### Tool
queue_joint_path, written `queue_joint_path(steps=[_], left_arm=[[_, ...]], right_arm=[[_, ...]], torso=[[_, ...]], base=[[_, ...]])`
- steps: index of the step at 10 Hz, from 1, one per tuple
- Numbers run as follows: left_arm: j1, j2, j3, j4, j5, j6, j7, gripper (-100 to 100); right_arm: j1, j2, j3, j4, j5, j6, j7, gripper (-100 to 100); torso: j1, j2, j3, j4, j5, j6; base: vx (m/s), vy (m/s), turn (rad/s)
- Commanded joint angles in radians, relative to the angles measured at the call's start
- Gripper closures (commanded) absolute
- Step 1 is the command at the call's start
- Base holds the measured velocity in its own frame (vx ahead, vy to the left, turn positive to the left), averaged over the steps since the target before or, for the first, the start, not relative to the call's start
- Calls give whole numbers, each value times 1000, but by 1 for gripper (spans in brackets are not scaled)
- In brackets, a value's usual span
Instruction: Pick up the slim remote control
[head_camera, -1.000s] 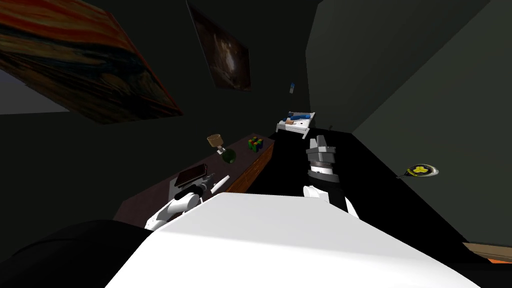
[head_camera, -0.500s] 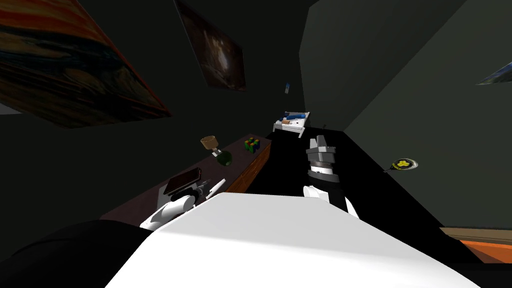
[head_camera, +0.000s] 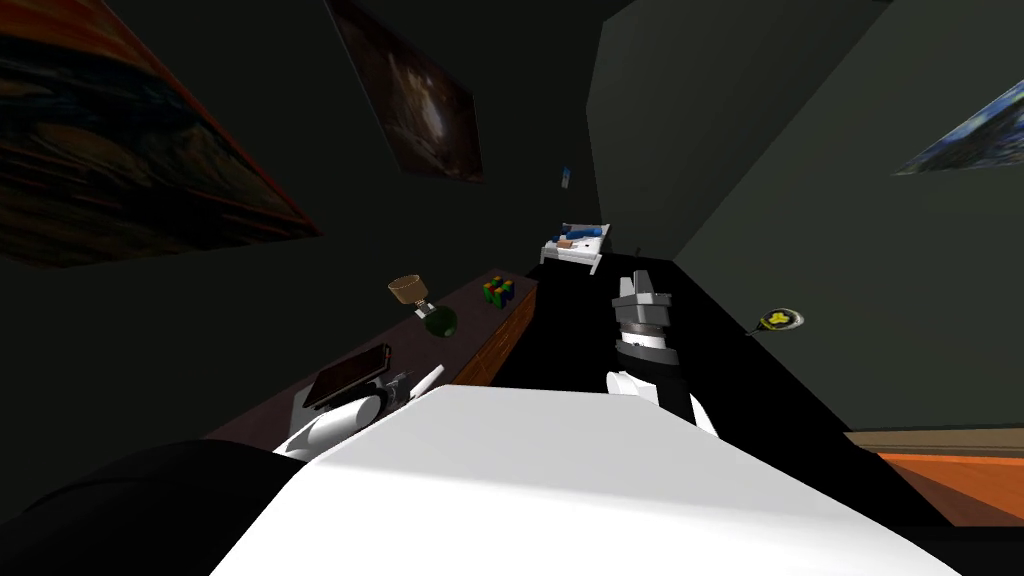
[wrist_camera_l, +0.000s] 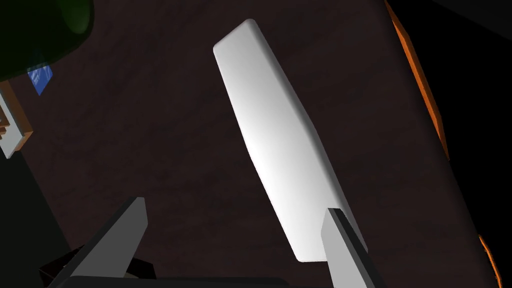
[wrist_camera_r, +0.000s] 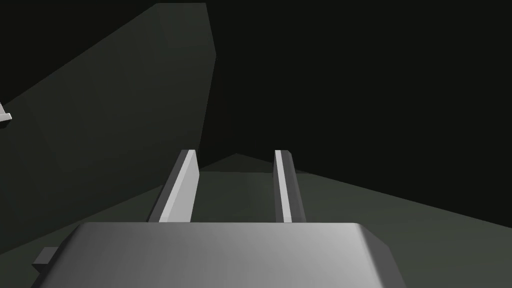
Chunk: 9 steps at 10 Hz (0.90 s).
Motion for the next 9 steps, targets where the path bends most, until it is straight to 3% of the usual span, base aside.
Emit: queue_joint_path(steps=[1,2,5,7,8,9], left_arm=[[-13,4,-6,32,15,3,-5,-100],[-17,16,-5,72,53,42,9,-100],[-22,26,-4,138,90,79,24,-100],[-30,41,-1,215,156,145,53,-100],[-30,41,-1,238,156,146,53,-100],[-35,46,0,273,186,176,67,-100]], right_arm=[[0,0,0,0,0,0,0,0],[0,0,0,0,0,0,0,0],[0,0,0,0,0,0,0,0],[0,0,0,0,0,0,0,0],[0,0,0,0,0,0,0,0],[0,0,0,0,0,0,0,0]], torso=[[0,0,0,0,0,0],[0,1,0,0,0,0],[-1,-2,-1,0,0,1],[-1,-2,-1,0,0,1],[-1,-3,-2,-1,0,1],[-1,-3,-2,-1,0,0]], base=[[23,-9,26],[55,-16,-94],[63,-30,-90],[85,-32,-108],[88,-22,-66],[80,-23,-89]])
